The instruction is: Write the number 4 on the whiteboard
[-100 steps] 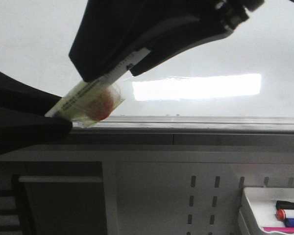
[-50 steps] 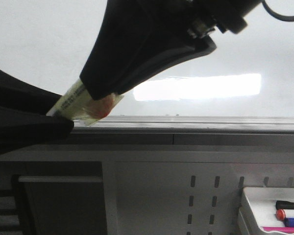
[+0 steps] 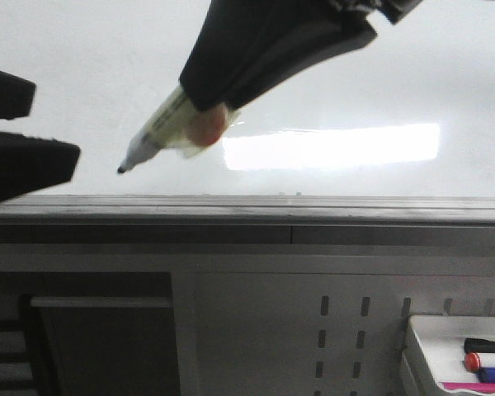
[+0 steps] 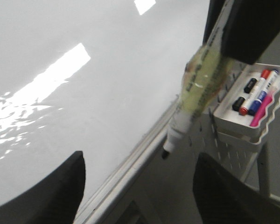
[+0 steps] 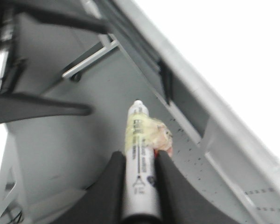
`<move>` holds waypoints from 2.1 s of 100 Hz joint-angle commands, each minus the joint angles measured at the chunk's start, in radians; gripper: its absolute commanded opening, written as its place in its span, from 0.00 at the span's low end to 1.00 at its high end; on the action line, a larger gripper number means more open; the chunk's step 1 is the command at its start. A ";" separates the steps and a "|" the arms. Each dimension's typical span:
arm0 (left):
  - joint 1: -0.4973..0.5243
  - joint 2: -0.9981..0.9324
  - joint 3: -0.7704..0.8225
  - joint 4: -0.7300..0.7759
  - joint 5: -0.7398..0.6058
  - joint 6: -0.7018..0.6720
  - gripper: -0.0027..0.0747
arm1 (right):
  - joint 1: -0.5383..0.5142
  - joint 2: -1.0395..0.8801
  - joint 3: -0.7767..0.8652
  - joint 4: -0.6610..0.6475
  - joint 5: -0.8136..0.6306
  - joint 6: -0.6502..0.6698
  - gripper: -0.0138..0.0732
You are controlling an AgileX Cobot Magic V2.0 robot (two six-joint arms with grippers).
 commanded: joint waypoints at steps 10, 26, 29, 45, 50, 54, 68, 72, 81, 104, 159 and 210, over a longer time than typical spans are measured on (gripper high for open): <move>0.062 -0.125 -0.022 -0.176 0.040 0.001 0.60 | -0.083 0.051 -0.178 -0.039 -0.038 -0.001 0.08; 0.162 -0.154 -0.022 -0.204 0.023 0.001 0.60 | -0.124 0.150 -0.317 -0.104 -0.051 -0.001 0.08; 0.174 -0.154 -0.022 -0.204 0.020 0.001 0.60 | -0.133 0.167 -0.343 -0.110 -0.052 -0.001 0.08; 0.194 -0.154 -0.022 -0.205 0.018 0.001 0.60 | -0.179 0.230 -0.415 -0.109 -0.044 -0.001 0.08; 0.194 -0.154 -0.022 -0.205 0.018 0.001 0.60 | -0.184 0.239 -0.417 -0.109 -0.040 -0.001 0.08; 0.194 -0.154 -0.022 -0.205 0.018 0.001 0.60 | -0.184 0.247 -0.417 -0.109 -0.019 -0.001 0.08; 0.194 -0.154 -0.022 -0.205 0.018 0.001 0.60 | -0.171 0.277 -0.407 -0.109 0.051 -0.001 0.08; 0.194 -0.154 -0.022 -0.205 0.018 0.001 0.60 | -0.162 0.282 -0.393 -0.109 0.048 -0.001 0.08; 0.194 -0.154 -0.022 -0.205 0.018 0.001 0.60 | -0.142 0.285 -0.360 -0.109 0.021 -0.001 0.08; 0.194 -0.154 -0.022 -0.205 0.018 0.001 0.60 | -0.184 0.256 -0.335 -0.119 0.069 0.012 0.09; 0.194 -0.154 -0.022 -0.205 0.018 0.001 0.60 | -0.200 0.166 -0.389 -0.124 0.113 0.004 0.09; 0.194 -0.154 -0.022 -0.159 0.018 0.001 0.60 | -0.156 0.243 -0.340 -0.120 0.213 0.004 0.09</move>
